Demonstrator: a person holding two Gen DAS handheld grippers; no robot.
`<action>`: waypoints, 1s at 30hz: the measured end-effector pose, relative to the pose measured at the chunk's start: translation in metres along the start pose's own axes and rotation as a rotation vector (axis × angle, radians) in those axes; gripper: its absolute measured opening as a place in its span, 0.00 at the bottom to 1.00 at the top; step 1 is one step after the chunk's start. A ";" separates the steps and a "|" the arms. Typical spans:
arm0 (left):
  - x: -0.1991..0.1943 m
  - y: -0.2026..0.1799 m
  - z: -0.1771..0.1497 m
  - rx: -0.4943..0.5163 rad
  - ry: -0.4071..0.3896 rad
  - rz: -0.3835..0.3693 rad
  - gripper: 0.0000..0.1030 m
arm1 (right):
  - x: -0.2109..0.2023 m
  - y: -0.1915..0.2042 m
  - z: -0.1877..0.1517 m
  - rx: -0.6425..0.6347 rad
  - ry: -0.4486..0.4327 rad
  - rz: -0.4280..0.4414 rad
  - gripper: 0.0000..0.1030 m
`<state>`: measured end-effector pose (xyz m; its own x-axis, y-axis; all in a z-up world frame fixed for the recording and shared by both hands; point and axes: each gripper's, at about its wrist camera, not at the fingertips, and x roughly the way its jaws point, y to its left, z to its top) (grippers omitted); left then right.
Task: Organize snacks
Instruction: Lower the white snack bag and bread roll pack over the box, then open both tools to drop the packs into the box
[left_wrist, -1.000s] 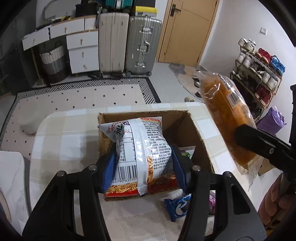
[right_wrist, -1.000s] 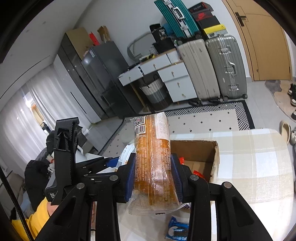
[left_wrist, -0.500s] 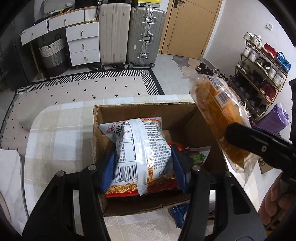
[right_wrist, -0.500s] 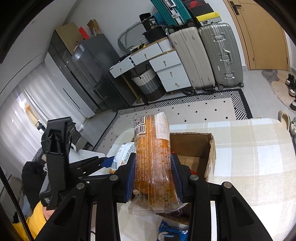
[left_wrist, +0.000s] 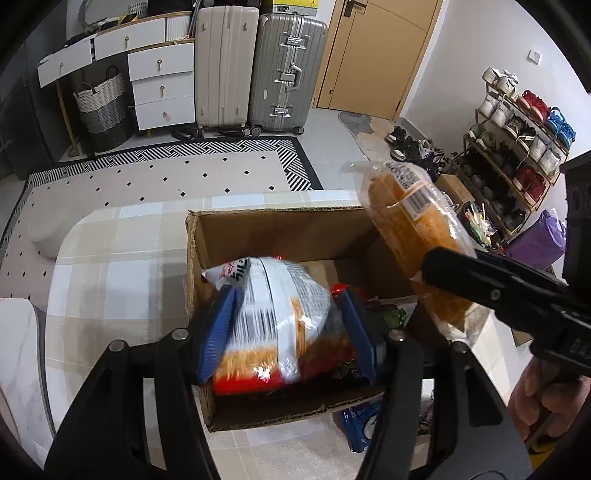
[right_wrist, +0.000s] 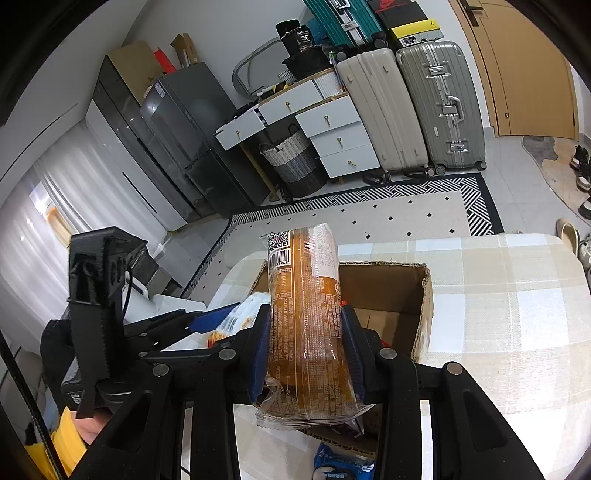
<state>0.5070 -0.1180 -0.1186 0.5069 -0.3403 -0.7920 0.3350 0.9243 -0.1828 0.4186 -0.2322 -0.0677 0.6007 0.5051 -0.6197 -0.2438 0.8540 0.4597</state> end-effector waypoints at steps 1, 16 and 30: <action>-0.003 0.000 0.000 0.005 -0.007 -0.004 0.58 | 0.001 -0.001 0.000 0.001 0.002 0.001 0.35; -0.053 0.013 -0.005 -0.021 -0.083 0.051 0.76 | 0.017 -0.003 -0.001 -0.002 0.034 -0.077 0.36; -0.072 0.026 -0.028 -0.077 -0.068 0.051 0.76 | 0.022 0.004 -0.002 -0.020 0.053 -0.140 0.53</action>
<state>0.4571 -0.0644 -0.0827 0.5750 -0.3010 -0.7608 0.2465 0.9504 -0.1897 0.4296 -0.2172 -0.0809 0.5889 0.3864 -0.7099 -0.1757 0.9185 0.3542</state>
